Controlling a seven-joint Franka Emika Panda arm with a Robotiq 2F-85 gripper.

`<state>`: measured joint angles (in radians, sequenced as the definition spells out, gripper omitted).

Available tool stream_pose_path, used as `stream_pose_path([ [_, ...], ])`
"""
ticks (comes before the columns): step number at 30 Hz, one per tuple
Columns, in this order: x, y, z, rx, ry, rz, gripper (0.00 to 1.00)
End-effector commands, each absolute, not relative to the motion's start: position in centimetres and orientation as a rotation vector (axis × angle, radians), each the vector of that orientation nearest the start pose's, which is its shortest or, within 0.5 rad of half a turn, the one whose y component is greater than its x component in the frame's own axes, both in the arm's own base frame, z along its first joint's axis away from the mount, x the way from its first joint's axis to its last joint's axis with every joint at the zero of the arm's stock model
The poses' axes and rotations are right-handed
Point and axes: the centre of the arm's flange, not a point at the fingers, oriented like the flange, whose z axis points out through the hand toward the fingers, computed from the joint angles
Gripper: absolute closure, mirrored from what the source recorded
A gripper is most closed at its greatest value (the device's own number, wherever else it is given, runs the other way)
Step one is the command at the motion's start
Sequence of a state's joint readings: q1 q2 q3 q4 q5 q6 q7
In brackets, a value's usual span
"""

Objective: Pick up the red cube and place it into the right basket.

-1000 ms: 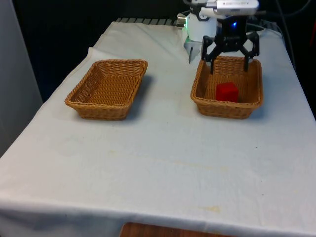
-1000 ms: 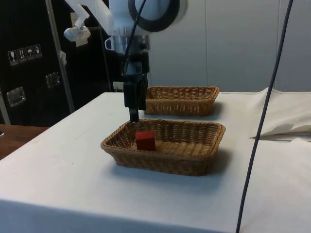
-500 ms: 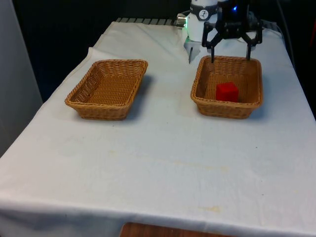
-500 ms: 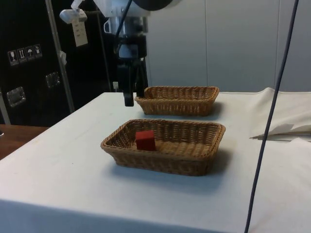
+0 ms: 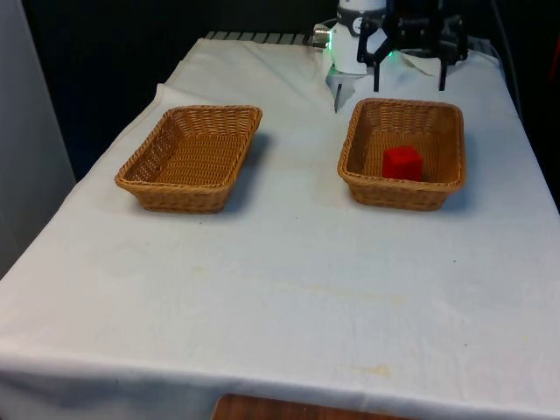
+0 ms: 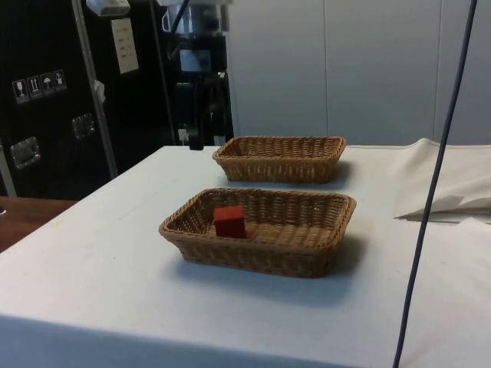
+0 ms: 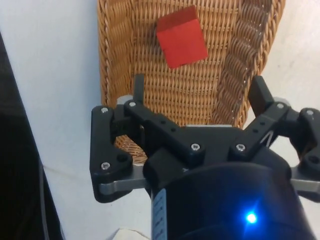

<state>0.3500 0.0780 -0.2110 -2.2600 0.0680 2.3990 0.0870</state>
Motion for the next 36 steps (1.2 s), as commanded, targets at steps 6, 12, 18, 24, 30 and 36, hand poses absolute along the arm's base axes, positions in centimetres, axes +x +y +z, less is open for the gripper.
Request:
stream_pose_path([
  [6, 53.2, 7.2, 34.3, -3.130, 0.064, -0.099, 0.00],
  [12, 53.4, 6.8, 34.6, -3.138, 0.114, -0.105, 0.00],
  [18, 53.4, 6.2, 34.3, -3.132, 0.143, -0.099, 0.00],
  [24, 53.6, 4.2, 32.8, -3.137, 0.202, -0.085, 0.00],
  [30, 53.6, 3.1, 32.1, -3.141, 0.231, -0.075, 0.00],
  [36, 53.7, 1.7, 31.9, -3.144, 0.273, -0.060, 0.00],
])
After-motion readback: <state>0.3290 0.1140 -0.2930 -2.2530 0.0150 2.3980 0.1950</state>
